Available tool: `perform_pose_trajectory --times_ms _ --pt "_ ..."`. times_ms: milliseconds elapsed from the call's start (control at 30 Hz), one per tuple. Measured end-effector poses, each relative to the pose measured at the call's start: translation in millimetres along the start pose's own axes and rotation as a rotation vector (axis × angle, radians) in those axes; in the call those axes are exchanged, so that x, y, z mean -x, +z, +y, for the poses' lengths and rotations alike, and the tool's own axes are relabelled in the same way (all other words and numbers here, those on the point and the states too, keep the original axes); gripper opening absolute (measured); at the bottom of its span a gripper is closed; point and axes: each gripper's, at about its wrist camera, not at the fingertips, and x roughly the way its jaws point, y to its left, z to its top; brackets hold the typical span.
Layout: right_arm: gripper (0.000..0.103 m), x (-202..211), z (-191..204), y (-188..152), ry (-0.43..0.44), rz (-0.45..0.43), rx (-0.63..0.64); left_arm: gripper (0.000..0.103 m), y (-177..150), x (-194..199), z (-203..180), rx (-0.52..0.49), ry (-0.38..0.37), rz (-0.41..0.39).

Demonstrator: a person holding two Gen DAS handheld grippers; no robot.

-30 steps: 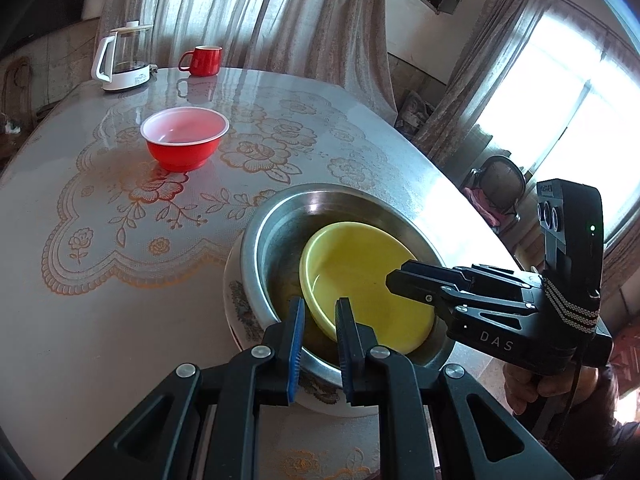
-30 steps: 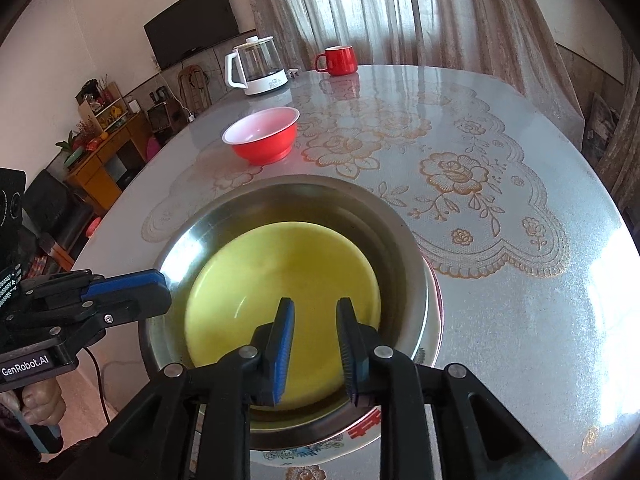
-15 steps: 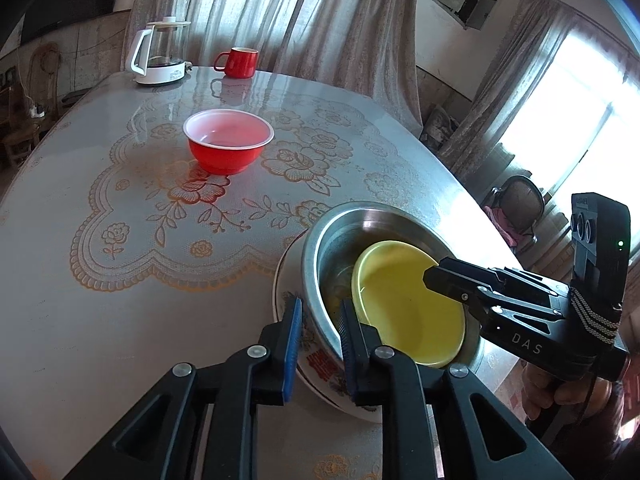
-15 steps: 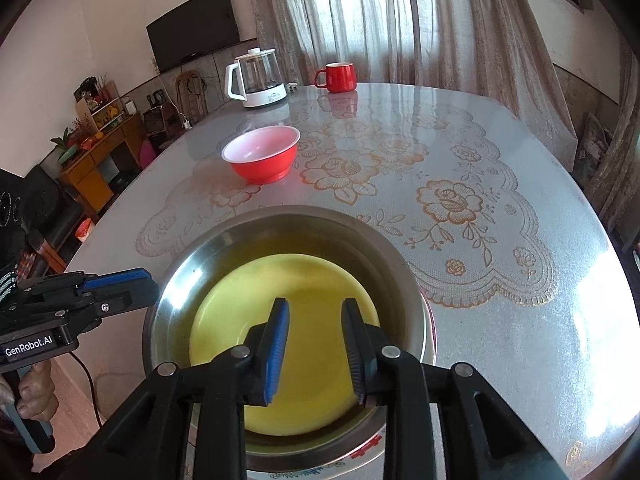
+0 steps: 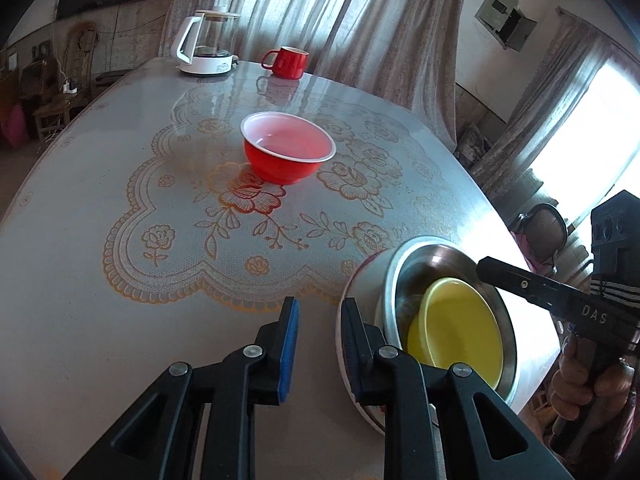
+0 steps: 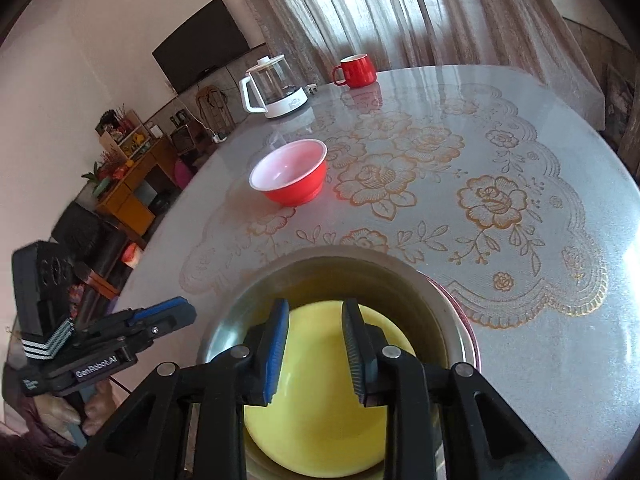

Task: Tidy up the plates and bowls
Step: 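Open both tools and pull them back from the yellow bowl, then move both tools to the red bowl rim and close on it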

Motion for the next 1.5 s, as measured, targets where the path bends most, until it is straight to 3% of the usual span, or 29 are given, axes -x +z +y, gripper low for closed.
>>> perform_pose_trajectory --times_ms 133,533,933,1167,1500 --pt "0.027 -12.9 -3.2 21.5 0.076 0.016 -0.061 0.022 10.2 -6.8 15.5 0.05 0.001 0.011" --pt "0.027 -74.6 -13.2 81.0 0.142 0.075 -0.197 0.022 48.0 -31.4 46.5 0.113 0.037 0.019" --pt "0.023 -129.0 -21.4 122.5 0.088 0.105 -0.273 0.022 109.6 -56.7 62.7 0.15 0.058 -0.021" --pt "0.023 -152.6 -32.4 134.8 0.057 0.119 -0.322 0.022 132.2 -75.3 75.5 0.2 0.043 -0.022" --pt "0.014 -167.6 -26.2 139.0 0.067 0.134 -0.299 0.022 153.0 -98.6 74.7 0.215 0.01 -0.016"
